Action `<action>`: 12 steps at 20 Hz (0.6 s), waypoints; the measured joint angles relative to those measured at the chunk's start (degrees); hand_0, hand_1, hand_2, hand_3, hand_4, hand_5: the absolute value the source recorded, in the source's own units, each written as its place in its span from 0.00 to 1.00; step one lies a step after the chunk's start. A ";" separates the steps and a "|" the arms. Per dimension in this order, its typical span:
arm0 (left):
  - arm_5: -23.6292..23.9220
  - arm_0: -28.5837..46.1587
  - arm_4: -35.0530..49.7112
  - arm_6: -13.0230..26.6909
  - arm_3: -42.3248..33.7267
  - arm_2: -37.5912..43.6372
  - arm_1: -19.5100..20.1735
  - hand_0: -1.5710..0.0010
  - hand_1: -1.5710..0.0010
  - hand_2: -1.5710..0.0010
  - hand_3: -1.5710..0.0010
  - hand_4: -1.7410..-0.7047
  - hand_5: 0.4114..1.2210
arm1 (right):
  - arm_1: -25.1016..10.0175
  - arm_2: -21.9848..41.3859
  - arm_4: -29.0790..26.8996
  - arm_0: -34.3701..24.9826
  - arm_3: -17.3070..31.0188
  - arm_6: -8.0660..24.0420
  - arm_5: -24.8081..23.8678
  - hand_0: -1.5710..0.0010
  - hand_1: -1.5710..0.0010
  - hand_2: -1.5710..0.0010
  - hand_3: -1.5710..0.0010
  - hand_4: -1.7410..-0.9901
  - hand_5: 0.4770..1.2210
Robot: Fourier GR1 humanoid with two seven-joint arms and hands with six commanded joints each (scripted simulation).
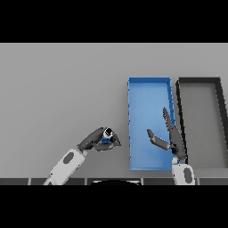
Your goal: Pick up the blue pipe and place it into the blue bin.
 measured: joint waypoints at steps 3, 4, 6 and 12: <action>2.05 0.08 -0.47 0.36 -1.75 -0.05 -0.68 0.07 0.06 0.06 0.10 0.04 0.95 | 0.81 0.70 0.90 -0.22 0.51 0.14 -0.50 1.00 1.00 1.00 1.00 0.73 0.17; 2.38 0.01 -0.06 0.13 -2.93 0.15 -0.97 0.06 0.05 0.05 0.09 0.03 0.96 | 0.78 0.54 0.82 -0.67 0.49 0.59 -0.62 1.00 1.00 1.00 1.00 0.74 0.17; 2.89 -0.69 0.54 0.69 -4.88 0.41 -1.48 0.04 0.03 0.03 0.08 0.02 0.98 | 0.65 0.64 1.26 -0.61 0.69 0.07 -0.70 1.00 1.00 1.00 1.00 0.74 0.17; 2.51 -3.12 2.04 5.87 -12.32 -0.42 -1.65 0.01 0.01 0.01 0.05 0.01 0.99 | 0.21 0.01 1.28 -0.17 1.41 -1.78 -0.82 1.00 1.00 1.00 1.00 0.80 0.17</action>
